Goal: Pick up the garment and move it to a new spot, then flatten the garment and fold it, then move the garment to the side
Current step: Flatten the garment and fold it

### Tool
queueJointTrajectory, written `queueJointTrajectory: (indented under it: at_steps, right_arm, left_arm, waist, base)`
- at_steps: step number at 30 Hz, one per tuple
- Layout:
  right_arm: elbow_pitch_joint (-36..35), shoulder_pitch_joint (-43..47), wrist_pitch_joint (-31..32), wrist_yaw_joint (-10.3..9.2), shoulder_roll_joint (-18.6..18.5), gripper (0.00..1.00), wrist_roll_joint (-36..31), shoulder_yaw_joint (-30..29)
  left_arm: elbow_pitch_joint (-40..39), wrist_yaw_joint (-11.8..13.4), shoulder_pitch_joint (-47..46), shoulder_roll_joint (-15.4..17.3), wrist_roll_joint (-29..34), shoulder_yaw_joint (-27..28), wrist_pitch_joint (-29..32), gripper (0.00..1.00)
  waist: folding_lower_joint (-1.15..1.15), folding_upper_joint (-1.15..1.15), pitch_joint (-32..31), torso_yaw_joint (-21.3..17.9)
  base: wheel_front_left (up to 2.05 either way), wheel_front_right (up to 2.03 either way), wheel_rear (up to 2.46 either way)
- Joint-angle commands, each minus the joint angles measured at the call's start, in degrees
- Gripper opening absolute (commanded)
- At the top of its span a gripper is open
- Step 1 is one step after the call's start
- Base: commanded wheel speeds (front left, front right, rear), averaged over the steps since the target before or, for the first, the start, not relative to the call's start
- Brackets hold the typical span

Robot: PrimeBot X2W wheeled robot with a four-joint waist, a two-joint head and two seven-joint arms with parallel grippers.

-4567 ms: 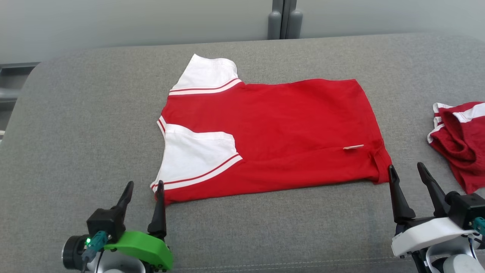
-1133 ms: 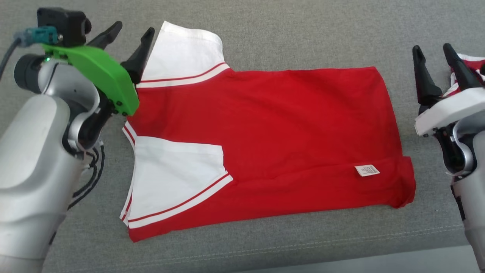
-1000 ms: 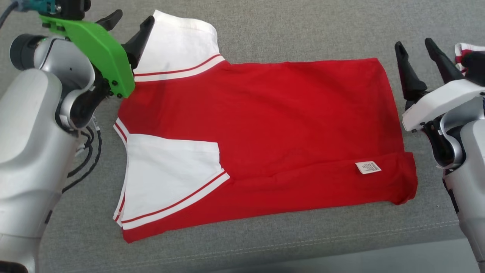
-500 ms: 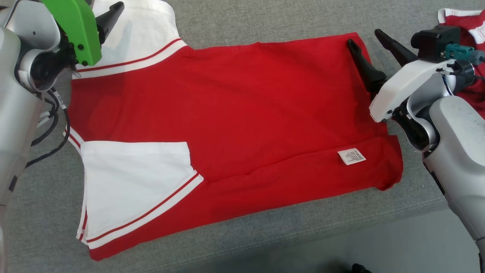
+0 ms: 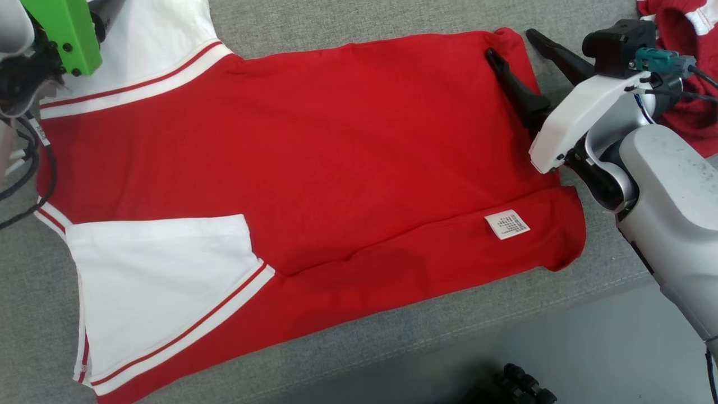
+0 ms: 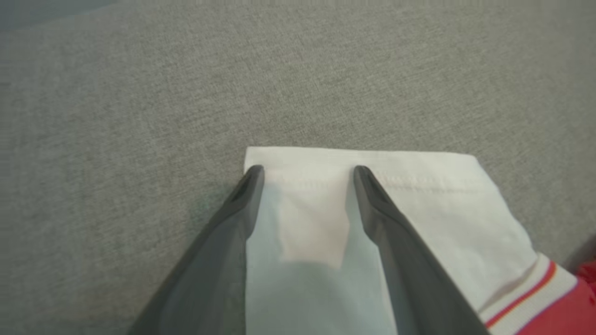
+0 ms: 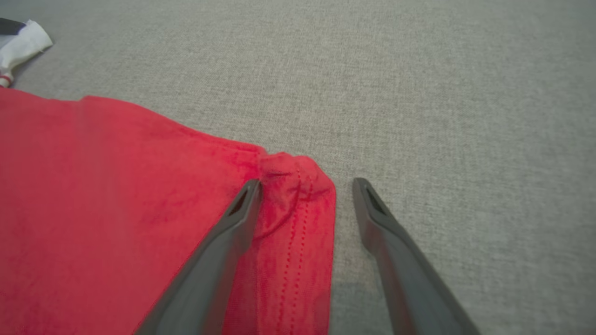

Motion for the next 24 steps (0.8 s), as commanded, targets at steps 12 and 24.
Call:
queueJointTrajectory:
  at_steps: [12, 24]
  right_arm:
    - [-0.2, -1.4, -0.7, -0.02, -1.4, 0.0, 3.8, 3.9]
    - [-1.0, -2.1, -5.1, -0.05, -3.1, 0.0, 6.6, 4.4]
  left_arm:
    - [10.0, 0.2, -1.1, -1.4, -1.1, -3.2, 5.3, 0.59]
    - [8.6, 0.2, -3.8, -3.3, -0.1, -4.3, -0.1, 0.0]
  waist:
    - [0.0, 0.0, 0.5, -0.3]
    - [0.0, 0.0, -1.5, 0.7]
  base:
    - [0.0, 0.0, 0.0]
    - [0.0, 0.0, 0.0]
